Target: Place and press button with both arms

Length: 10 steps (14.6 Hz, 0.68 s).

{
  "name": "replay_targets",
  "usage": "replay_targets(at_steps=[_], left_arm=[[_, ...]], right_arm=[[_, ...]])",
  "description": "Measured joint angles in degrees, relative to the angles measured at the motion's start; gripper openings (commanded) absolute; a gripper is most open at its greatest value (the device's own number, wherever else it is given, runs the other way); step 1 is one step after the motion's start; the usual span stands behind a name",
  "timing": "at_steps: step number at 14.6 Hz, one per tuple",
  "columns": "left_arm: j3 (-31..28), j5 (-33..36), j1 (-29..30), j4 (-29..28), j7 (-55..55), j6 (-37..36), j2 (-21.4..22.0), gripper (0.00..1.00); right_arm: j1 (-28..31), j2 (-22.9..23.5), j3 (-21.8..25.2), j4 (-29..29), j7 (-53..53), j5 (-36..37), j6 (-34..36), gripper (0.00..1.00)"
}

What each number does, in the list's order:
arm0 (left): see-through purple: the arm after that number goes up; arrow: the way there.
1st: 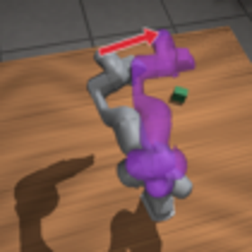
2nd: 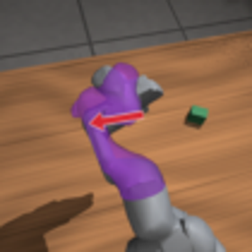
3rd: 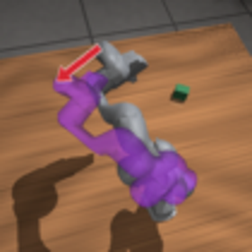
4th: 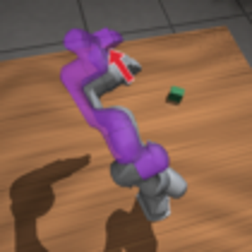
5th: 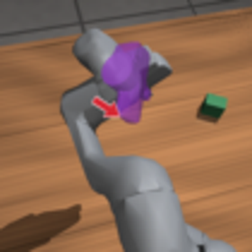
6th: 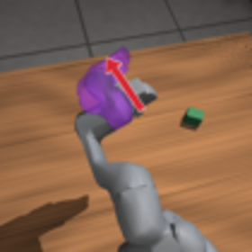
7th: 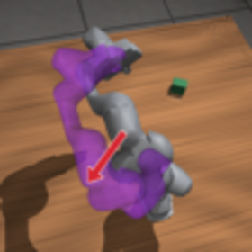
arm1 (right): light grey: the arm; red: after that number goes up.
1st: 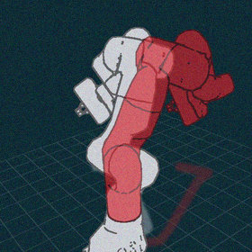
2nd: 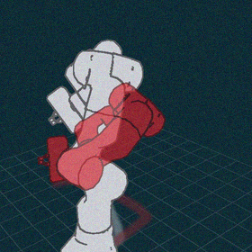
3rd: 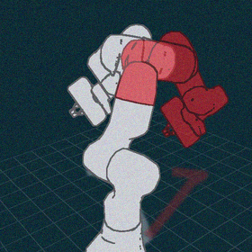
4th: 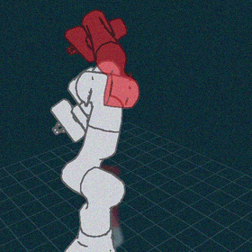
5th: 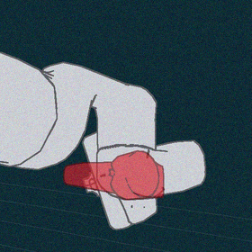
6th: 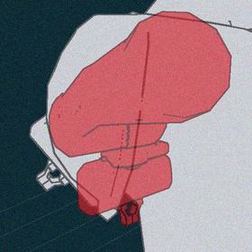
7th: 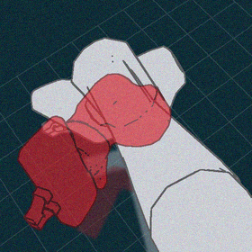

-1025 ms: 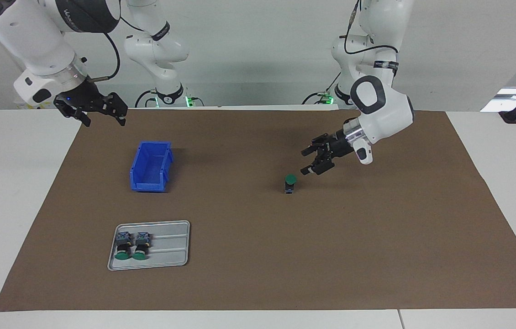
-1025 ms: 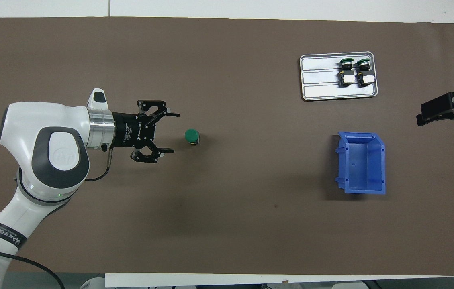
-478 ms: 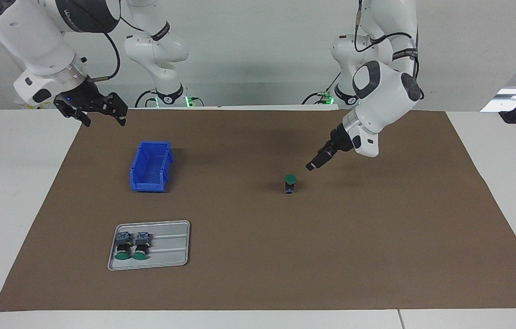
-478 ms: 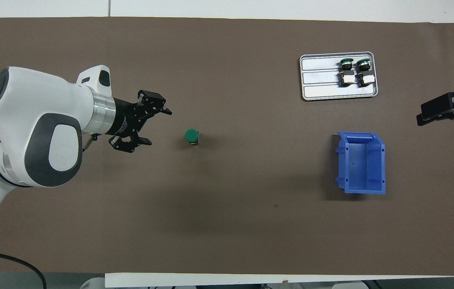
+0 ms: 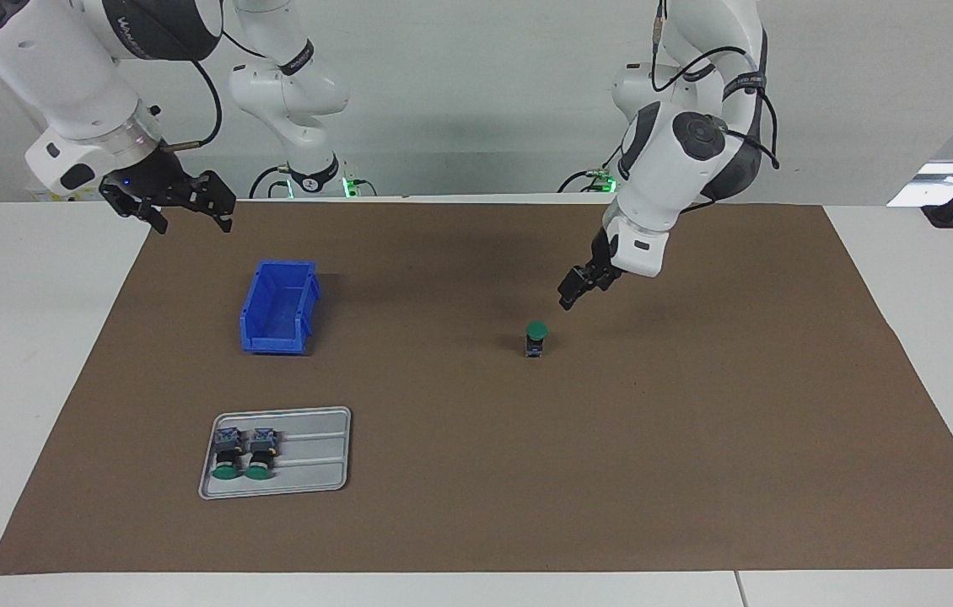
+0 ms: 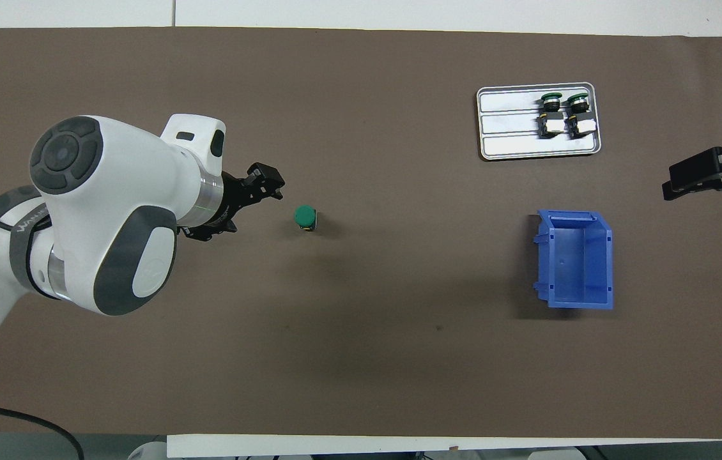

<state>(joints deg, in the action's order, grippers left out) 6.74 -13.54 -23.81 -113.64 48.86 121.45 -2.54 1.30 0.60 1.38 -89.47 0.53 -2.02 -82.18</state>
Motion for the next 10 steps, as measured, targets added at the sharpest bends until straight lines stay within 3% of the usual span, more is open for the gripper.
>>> replay_targets(at_steps=[1, 2, 3, 10], left_arm=[[0.04, 0.35, -1.05, 0.68, -0.17, -0.01, -1.12, 0.16], [0.07, 0.67, -2.12, 1.34, -0.2, -0.01, -2.41, 0.14], [0.09, 0.81, -2.97, 2.09, -0.21, -0.02, -3.55, 0.03], [0.1, 5.41, -6.06, 6.82, -0.28, 0.37, -9.92, 0.0]], right_arm=[[0.0, 0.0, 0.0, 0.0, 0.0, 0.0, 0.0, 1.0], [0.0, 0.0, 0.0, 0.0, 0.0, 0.0, 0.0, 1.0], [0.0, 0.0, 0.0, 0.0, 0.0, 0.0, 0.0, 1.0], [0.0, 0.0, 0.0, 0.0, 0.0, 0.0, 0.0, 1.0]])
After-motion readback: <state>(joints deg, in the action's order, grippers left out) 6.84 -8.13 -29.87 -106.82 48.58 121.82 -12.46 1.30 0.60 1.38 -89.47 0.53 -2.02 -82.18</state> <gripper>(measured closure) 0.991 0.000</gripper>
